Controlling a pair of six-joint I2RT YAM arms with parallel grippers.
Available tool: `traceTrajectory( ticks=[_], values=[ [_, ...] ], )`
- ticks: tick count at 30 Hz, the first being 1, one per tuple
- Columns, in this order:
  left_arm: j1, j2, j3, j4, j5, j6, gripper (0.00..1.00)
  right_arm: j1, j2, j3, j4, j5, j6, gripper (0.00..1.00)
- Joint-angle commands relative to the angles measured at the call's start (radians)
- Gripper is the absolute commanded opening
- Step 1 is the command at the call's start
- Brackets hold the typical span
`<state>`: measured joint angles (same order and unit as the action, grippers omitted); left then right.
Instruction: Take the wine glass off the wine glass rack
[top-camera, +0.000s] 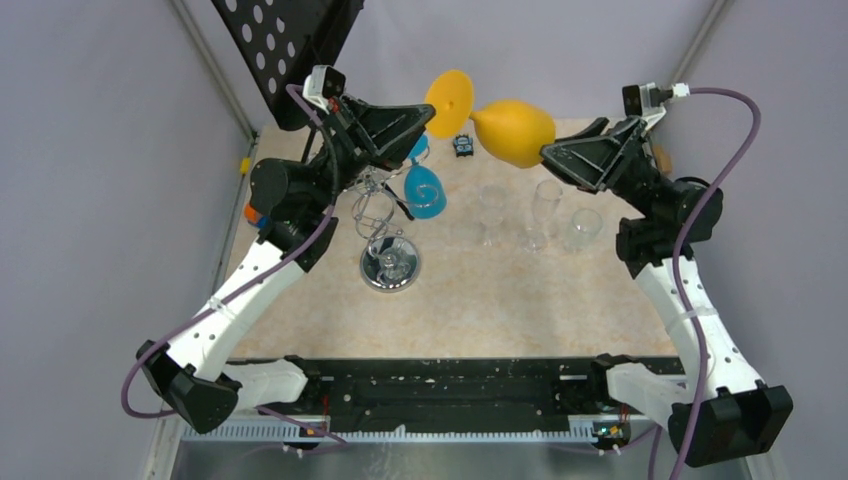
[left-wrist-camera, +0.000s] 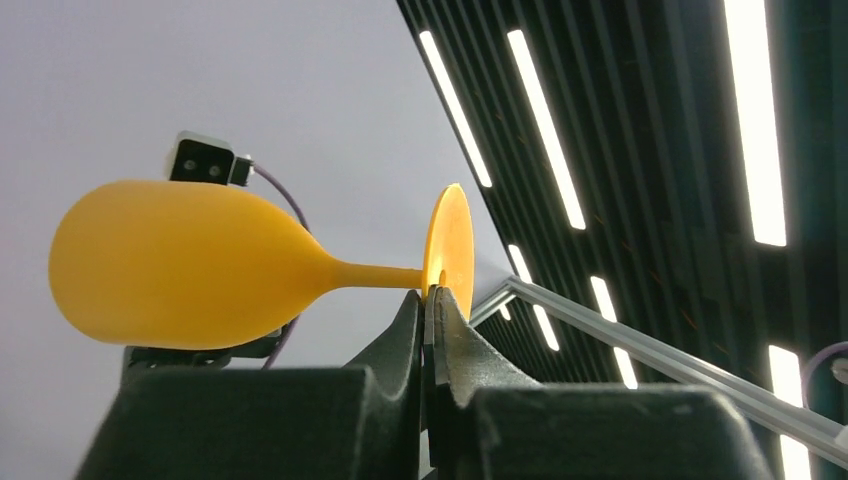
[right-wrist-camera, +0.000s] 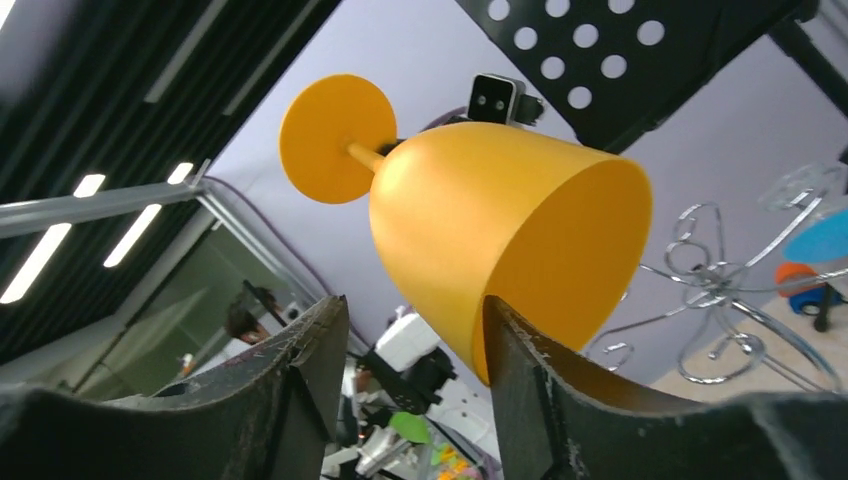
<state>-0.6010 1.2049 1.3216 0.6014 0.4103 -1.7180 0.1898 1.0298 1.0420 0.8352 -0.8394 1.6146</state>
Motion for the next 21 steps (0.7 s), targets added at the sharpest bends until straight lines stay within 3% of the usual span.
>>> traceTrajectory(
  ticks=[1, 8, 9, 13, 17, 21],
  values=[
    [-0.009, -0.013, -0.011, 0.109, -0.045, -0.021, 0.00, 0.018, 0.006, 0.042, 0.229, 0.036, 0.107, 0.43],
    [-0.010, -0.021, -0.011, 0.105, -0.035, -0.025, 0.00, 0.018, 0.044, 0.053, 0.397, 0.090, 0.186, 0.03],
    [-0.010, -0.022, -0.009, 0.095, -0.034, -0.024, 0.04, 0.019, 0.049, 0.062, 0.394, 0.089, 0.183, 0.00],
    [-0.013, -0.041, 0.018, -0.003, -0.033, 0.025, 0.50, 0.017, 0.053, 0.099, 0.332, 0.080, 0.128, 0.00],
    [-0.012, -0.097, 0.026, -0.152, -0.070, 0.145, 0.70, 0.018, 0.029, 0.146, 0.119, 0.078, -0.041, 0.00],
    [-0.013, -0.164, -0.007, -0.275, -0.142, 0.247, 0.76, 0.018, -0.006, 0.239, -0.247, 0.108, -0.304, 0.00]
  ],
)
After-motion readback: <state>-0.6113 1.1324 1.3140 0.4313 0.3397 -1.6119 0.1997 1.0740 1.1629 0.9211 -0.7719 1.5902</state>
